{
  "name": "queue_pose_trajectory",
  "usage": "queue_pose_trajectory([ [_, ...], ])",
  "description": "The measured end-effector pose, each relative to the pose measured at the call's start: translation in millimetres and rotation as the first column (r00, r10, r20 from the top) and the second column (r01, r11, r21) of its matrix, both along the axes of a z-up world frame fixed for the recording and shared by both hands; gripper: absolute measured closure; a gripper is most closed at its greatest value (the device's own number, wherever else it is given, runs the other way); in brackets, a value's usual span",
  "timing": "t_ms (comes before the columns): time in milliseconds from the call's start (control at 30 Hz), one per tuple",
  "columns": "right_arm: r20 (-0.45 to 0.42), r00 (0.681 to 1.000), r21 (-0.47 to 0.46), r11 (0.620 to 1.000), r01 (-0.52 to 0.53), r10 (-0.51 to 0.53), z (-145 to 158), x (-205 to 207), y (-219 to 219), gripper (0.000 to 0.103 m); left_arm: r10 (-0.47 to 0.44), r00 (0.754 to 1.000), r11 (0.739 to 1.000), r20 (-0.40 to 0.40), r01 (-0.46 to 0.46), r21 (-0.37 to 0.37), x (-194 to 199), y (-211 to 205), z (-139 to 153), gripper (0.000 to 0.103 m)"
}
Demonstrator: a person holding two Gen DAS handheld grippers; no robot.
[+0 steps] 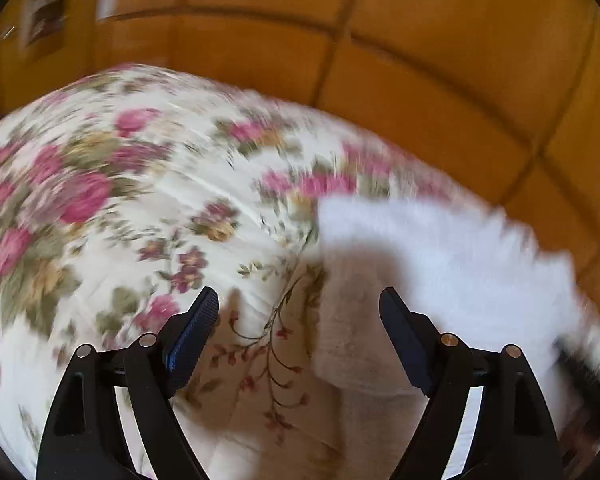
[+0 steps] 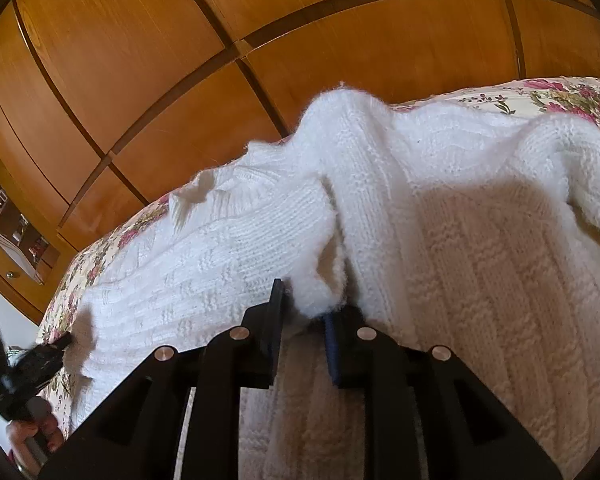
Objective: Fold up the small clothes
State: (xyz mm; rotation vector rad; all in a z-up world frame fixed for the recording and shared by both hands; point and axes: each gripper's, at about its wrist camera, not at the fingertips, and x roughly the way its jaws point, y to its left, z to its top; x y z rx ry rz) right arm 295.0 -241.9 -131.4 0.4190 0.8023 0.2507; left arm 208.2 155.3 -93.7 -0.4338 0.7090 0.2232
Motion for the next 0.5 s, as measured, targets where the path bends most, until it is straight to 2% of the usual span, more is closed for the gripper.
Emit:
queue_pose_trajectory([
  [67, -0.001, 1.0, 0.001, 1.0, -0.002, 0.002, 0.6, 0.8, 1.3, 0.083, -0.014, 0.999, 0.999, 0.049, 0.016, -0.047, -9.8, -8.2, 8.5, 0.022],
  [100, 0.0, 1.0, 0.003, 1.0, -0.003, 0.003, 0.9, 0.5, 1.4, 0.081, -0.049, 0.997, 0.997, 0.062, 0.052, -0.051, -11.3, -19.2, 11.8, 0.021],
  [133, 0.002, 1.0, 0.005, 1.0, -0.006, 0.006, 1.3, 0.0, 1.5, 0.076, -0.088, 0.994, 0.995, 0.063, 0.091, -0.041, -8.6, -30.1, 12.1, 0.02],
  [167, 0.01, 1.0, 0.013, 1.0, -0.016, 0.015, 2.2, -1.7, 1.9, 0.066, -0.127, 0.99, 0.991, 0.055, 0.129, -0.024, -3.0, -40.9, 10.5, 0.019],
  [200, 0.018, 0.999, 0.021, 0.999, -0.028, 0.027, 3.2, -3.2, 2.5, 0.06, -0.153, 0.988, 0.988, 0.025, 0.152, 0.021, 5.4, -54.8, 4.9, 0.019],
  [267, 0.049, 0.998, 0.029, 0.998, -0.047, 0.045, 7.4, -11.1, 3.5, 0.045, -0.149, 0.989, 0.984, -0.009, 0.149, 0.097, 11.5, -68.0, -8.0, 0.019],
  [333, 0.081, 0.996, 0.04, 0.999, -0.025, 0.022, 11.5, -22.0, -0.7, 0.039, -0.149, 0.986, 0.983, -0.071, 0.155, 0.099, 18.6, -69.6, -26.5, 0.019],
  [500, 0.076, 0.995, 0.178, 0.983, 0.05, -0.065, 8.8, -42.5, -29.3, 0.038, -0.167, 0.984, 0.98, -0.06, 0.172, 0.096, 19.4, -70.0, -28.6, 0.011],
])
